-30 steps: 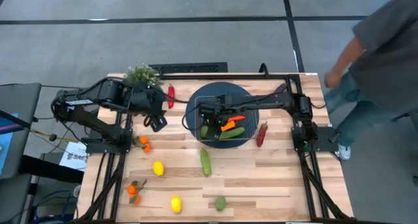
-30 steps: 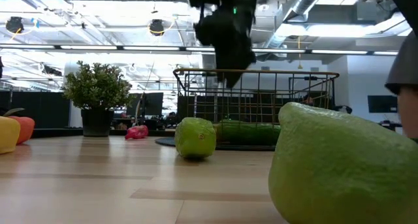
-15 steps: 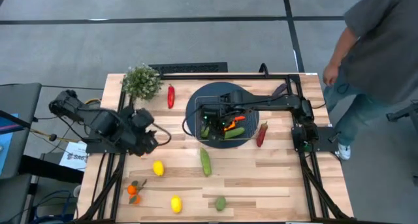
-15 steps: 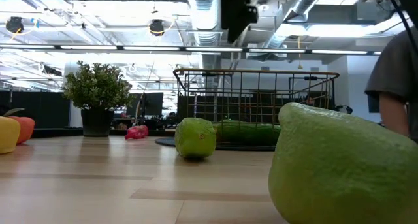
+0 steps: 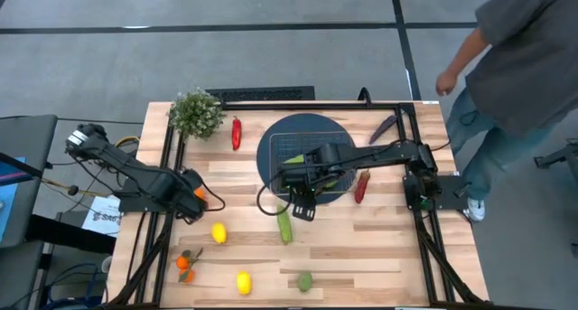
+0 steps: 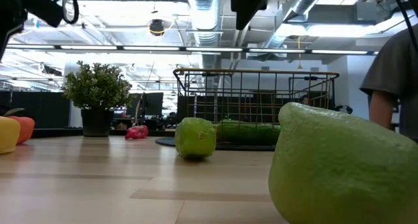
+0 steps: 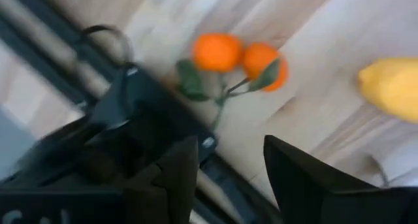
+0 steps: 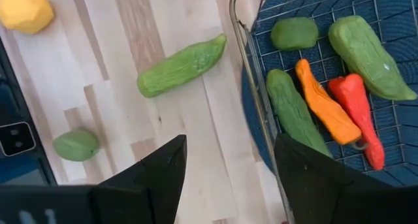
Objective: Build produce basket
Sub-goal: Put the top orange tangerine into the wire basket
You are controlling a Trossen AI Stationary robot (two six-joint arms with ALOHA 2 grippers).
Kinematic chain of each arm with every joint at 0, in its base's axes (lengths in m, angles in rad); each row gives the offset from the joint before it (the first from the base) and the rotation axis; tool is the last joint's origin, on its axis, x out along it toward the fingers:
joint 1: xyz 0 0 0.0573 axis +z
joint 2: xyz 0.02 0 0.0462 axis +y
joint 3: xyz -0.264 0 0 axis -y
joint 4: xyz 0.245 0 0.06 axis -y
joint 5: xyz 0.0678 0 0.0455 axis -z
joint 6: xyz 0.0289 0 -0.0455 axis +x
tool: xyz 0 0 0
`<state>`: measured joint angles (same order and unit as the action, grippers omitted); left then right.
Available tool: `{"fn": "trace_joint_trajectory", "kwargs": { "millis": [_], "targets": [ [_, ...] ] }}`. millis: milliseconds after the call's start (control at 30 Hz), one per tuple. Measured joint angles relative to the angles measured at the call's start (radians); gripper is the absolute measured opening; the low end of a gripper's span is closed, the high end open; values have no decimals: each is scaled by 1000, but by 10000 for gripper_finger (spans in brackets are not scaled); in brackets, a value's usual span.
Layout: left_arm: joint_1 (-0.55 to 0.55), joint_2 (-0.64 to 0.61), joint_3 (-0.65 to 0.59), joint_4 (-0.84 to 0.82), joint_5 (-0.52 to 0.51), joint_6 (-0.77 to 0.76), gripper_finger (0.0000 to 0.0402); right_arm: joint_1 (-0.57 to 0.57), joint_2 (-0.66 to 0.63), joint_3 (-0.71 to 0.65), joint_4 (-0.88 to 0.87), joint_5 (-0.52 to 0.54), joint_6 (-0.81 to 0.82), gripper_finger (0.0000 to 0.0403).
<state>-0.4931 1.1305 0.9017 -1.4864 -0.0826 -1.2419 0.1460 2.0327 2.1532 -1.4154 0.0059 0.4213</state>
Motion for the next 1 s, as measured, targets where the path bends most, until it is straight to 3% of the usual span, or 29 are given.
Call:
{"fn": "trace_joint_trajectory", "kwargs": {
  "millis": [167, 333, 567, 767, 900, 1000],
  "targets": [
    [0, 1, -79, 161, 7, 51, 189, 5, 0, 0, 3, 0, 26, 249],
    [1, 2, -149, 169, 27, 97, 206, 5, 0, 0, 5, 0, 50, 249],
    [26, 7, -142, 159, 13, 91, 204, 5, 0, 0, 18, 0, 86, 249],
    [72, 27, -145, 243, 211, -65, 204, 15, 0, 0, 29, 0, 103, 249],
    [72, 36, -145, 374, 123, -158, 203, 22, 0, 0, 41, 0, 97, 249],
    [79, 35, -145, 374, 52, -227, 203, 27, 0, 0, 40, 0, 82, 249]
  ]
}}
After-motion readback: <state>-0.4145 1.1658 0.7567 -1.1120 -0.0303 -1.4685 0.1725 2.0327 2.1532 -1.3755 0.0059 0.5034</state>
